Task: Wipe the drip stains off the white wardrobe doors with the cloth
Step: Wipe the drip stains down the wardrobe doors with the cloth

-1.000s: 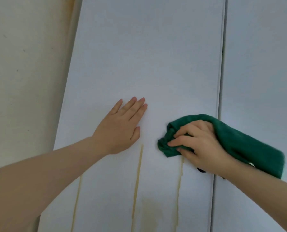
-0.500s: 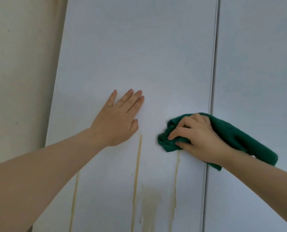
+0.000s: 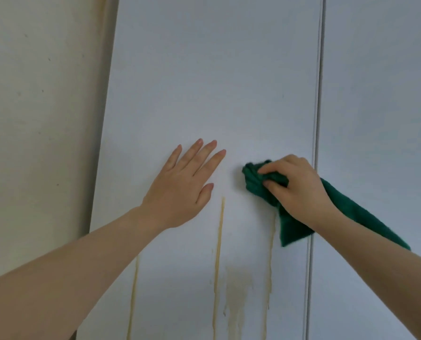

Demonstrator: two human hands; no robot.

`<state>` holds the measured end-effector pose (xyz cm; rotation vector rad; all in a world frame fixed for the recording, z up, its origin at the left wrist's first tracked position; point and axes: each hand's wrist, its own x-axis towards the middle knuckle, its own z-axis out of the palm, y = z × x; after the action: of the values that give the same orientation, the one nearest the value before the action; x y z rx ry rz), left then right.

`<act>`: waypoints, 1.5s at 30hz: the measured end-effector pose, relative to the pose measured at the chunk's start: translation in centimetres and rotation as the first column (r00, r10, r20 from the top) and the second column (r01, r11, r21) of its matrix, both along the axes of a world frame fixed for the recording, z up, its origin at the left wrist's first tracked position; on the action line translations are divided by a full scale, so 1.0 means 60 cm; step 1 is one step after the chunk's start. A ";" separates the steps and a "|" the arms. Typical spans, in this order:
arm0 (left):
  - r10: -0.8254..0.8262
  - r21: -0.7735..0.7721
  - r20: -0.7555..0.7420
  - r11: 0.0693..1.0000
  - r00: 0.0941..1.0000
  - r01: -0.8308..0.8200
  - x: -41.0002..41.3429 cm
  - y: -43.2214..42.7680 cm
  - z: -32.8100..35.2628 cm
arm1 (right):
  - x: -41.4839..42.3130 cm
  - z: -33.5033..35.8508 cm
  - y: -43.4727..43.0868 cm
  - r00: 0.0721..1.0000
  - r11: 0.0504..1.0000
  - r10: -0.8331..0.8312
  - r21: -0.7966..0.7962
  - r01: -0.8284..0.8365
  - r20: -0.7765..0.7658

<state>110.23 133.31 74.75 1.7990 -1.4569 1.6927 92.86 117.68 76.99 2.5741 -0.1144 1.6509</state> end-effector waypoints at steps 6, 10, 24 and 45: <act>-0.510 -0.131 -0.284 0.859 0.812 0.495 -0.061 0.007 0.008 | 0.013 0.035 0.119 0.928 0.903 0.331 0.228 -0.364 0.171; -0.740 -0.328 -0.350 0.671 0.574 0.665 -0.084 0.036 0.026 | 0.036 0.052 0.181 0.709 0.543 0.649 0.485 -0.686 0.276; -0.538 -0.769 -0.349 0.632 0.767 0.094 0.011 0.148 0.012 | 0.113 0.002 0.194 0.889 0.833 0.455 0.370 -0.411 -0.038; 0.265 -0.355 -0.463 0.819 0.846 -0.451 0.103 0.071 -0.004 | 0.159 -0.053 0.115 0.978 0.976 0.147 -0.183 -0.119 0.147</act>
<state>116.39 137.57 74.52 2.0631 -0.5063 1.5263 102.39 124.58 73.78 2.3664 0.1887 1.8232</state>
